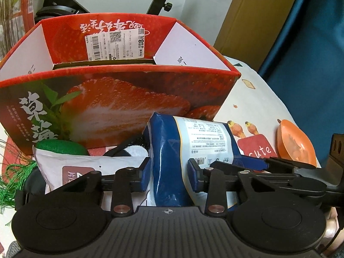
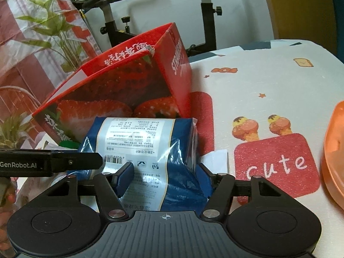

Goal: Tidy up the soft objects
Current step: 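Lift the blue packet with the right gripper and drop it into the red box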

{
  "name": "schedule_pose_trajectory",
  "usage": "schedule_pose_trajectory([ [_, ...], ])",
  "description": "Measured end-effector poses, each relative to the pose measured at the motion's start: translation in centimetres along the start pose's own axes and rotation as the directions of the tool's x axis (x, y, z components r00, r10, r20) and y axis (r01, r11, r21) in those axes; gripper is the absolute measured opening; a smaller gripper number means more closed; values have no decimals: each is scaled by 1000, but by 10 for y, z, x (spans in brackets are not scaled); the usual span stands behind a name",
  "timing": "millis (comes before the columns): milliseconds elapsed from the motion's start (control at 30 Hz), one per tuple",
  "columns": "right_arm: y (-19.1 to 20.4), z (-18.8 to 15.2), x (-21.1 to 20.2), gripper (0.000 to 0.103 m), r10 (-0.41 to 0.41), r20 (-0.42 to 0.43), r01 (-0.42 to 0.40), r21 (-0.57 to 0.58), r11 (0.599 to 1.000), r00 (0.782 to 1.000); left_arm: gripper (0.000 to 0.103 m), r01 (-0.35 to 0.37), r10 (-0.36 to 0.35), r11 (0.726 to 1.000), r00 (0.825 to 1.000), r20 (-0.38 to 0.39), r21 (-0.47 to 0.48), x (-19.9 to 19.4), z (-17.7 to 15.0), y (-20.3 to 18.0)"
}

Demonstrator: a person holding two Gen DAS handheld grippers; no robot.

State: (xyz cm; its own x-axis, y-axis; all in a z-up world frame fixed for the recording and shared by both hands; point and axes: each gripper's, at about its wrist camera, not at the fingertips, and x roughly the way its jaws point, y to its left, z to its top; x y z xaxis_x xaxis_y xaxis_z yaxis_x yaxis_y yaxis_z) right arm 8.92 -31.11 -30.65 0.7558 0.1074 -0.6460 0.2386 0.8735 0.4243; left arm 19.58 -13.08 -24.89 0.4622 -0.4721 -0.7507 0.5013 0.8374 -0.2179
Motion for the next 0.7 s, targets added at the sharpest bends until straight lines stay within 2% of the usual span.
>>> schedule_pose_trajectory([
  [300,-5,1,8,63,-3,-1,3,2,1000,1000,37,14,-13,999,1000,16,-33,-1,-4,6],
  [333,-2,1,8,59,-3,-5,3,0,1000,1000,37,11,-11,1000,1000,18,-29,-1,-4,5],
  [433,8,3,-2,37,5,12,-4,-35,999,1000,37,3,-3,1000,1000,31,-8,-8,-5,2],
  [467,14,4,-7,33,10,20,-9,-57,998,1000,37,6,-6,1000,999,37,-5,-11,-5,2],
  [700,46,15,-40,23,31,84,-17,-163,986,996,37,28,-25,999,995,100,-29,-41,-6,13],
])
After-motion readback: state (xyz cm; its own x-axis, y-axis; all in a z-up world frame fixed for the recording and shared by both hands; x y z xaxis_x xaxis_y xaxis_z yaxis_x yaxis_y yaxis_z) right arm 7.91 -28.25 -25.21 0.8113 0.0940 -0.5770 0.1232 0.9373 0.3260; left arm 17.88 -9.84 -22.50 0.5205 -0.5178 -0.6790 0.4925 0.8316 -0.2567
